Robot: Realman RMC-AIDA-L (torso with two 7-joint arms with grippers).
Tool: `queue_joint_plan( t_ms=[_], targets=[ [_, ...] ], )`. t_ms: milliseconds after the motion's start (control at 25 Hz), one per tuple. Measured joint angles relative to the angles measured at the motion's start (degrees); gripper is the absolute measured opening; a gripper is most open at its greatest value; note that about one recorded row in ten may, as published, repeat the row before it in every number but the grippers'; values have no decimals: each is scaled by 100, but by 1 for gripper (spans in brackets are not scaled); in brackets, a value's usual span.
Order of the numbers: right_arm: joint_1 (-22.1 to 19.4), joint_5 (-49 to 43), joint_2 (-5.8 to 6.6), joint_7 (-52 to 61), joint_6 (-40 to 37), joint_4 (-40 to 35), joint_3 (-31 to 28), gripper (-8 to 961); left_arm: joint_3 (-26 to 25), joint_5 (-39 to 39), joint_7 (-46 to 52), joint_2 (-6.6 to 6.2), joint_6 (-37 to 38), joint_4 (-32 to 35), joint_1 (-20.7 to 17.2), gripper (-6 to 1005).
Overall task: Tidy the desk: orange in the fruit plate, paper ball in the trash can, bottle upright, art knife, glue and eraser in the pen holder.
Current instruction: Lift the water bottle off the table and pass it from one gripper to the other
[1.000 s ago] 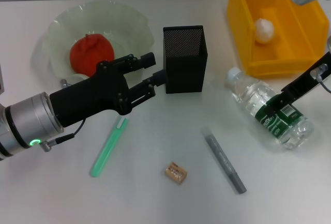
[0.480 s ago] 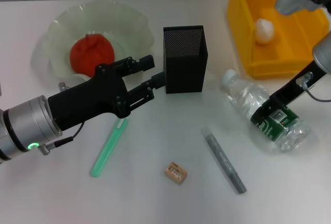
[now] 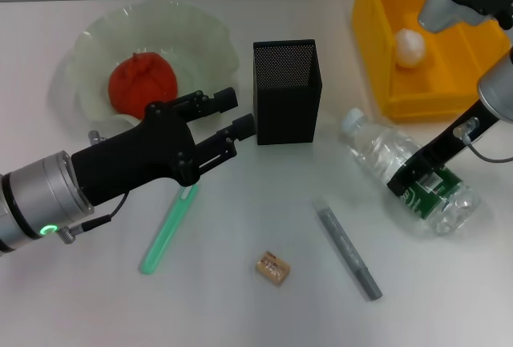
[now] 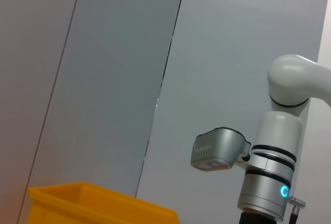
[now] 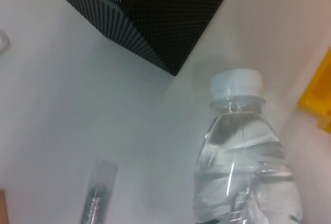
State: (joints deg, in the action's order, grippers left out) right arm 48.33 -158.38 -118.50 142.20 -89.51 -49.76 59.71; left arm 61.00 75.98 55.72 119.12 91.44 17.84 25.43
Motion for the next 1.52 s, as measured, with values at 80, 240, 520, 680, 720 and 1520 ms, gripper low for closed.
queue_joint_plan(
  t_ms=[80,240,520,680,720,1520],
  targets=[
    [-17,4,-13,-91,-67,-26,27,769,0,14,0,-1,4,0,-8,487],
    [-92,9,-51,-168,-115,-142,57,768,0,3,0,-3,16,0,-28,487],
    [-296,51,-74,-181,-121,-536,59,767,0,-4,0,-3,27,0,-30,487],
    [-580,426,-85,-379,-223,-978,68,767,0,-5,0,-3,27,0,-30,486],
    [-668,585,-83,-456,-297,-1095,68,766,0,-5,0,-2,27,0,-30,486],
    [-3339,3372,-98,-1814,-598,-4267,579,760,-36,-4,485,-14,101,43,187,491]
  ],
)
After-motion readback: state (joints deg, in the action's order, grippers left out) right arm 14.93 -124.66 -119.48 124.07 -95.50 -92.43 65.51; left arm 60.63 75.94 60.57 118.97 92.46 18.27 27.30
